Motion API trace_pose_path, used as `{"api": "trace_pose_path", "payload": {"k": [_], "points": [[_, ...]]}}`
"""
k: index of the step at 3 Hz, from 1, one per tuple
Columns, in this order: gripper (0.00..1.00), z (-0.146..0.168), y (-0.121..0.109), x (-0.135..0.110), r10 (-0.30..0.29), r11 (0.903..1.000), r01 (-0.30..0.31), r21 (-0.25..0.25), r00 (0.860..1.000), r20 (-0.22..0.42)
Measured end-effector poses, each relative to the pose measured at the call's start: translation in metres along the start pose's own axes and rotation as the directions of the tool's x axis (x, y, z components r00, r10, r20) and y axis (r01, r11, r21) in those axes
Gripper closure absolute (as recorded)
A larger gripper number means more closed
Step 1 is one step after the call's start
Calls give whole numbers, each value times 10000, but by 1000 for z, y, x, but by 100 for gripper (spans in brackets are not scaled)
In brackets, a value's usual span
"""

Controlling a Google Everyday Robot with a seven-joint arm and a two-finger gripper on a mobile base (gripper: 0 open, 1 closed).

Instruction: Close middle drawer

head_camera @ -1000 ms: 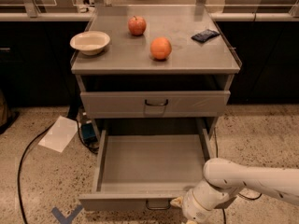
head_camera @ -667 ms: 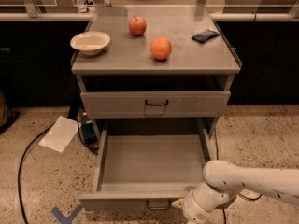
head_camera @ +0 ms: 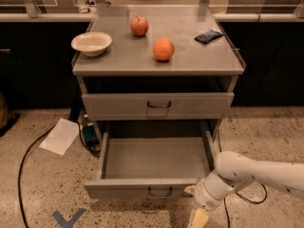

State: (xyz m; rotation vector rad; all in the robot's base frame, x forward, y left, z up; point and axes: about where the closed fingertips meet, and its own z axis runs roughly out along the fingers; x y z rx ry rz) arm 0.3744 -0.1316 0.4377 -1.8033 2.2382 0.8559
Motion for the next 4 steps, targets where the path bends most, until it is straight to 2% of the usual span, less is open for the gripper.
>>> {"api": "trace_pose_path", "payload": {"k": [1,2,3,4], "points": [[0,0,0,0,0,10000,0,-3,10000,-1],[0,10,0,0,1,9997,-3,-255,10000,-75],[0,22,-14,-4,-168,9983,165,-554,9998,-59],[0,21,-39,-9,-278,9990,279,-354,9996,38]]}}
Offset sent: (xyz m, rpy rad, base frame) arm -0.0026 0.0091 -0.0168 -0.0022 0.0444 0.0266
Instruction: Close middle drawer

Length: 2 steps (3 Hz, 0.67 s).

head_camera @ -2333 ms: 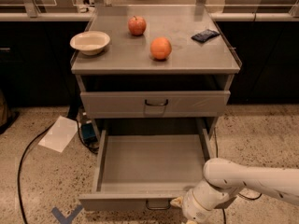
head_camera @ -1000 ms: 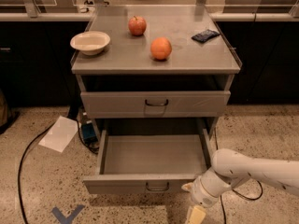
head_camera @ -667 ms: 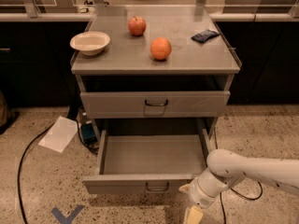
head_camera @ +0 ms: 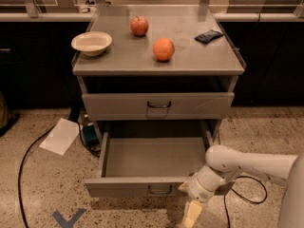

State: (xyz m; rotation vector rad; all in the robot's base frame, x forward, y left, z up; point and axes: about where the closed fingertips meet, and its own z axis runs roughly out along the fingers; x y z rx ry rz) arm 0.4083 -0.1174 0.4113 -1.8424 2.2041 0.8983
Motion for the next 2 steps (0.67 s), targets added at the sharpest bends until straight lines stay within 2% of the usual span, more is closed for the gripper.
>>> {"api": "trace_pose_path", "payload": {"k": [1,2], "points": [[0,-18,-19,1,26,9983,-30,590,10000,68],[0,-18,-19,1,25,9983,-29,589,10000,68]]}}
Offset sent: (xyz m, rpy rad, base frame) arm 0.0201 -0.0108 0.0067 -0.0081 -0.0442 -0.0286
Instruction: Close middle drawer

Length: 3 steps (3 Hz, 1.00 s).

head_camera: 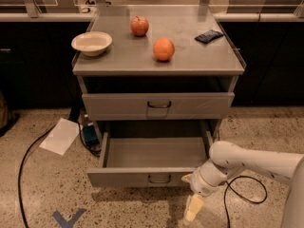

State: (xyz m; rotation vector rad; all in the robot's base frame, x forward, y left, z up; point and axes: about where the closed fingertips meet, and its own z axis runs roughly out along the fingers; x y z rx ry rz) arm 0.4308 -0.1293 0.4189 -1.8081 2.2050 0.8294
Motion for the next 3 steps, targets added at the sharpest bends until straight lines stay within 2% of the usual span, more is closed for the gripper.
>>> {"api": "trace_pose_path", "payload": {"k": [2,3], "points": [[0,8,-28,-14,-422,9991,423,-64,9991,60],[0,-4,-58,-22,-571,9976,555,408,9976,390]]}}
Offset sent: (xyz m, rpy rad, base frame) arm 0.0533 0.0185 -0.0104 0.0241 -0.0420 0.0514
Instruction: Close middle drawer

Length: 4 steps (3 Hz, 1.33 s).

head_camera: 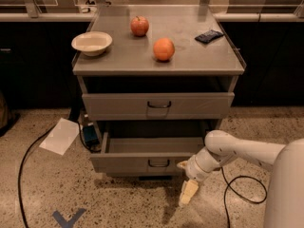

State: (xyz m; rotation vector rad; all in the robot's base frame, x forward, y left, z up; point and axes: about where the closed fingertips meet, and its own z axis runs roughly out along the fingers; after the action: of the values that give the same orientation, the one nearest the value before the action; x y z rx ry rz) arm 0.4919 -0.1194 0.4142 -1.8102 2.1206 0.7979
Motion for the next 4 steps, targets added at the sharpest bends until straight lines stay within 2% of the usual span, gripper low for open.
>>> {"api": "trace_pose_path", "payload": {"k": [1,2,3,4], "points": [[0,7,-9,-2,-113,9999,113,-119,9999,20],[0,7,-30,-4,-285,9996,284,-51,9996,-22],[0,-17,-67,-7,-390,9973,398,624,9991,-135],[0,-13,-72,-7,-433,9974,441,570,9990,-139]]}}
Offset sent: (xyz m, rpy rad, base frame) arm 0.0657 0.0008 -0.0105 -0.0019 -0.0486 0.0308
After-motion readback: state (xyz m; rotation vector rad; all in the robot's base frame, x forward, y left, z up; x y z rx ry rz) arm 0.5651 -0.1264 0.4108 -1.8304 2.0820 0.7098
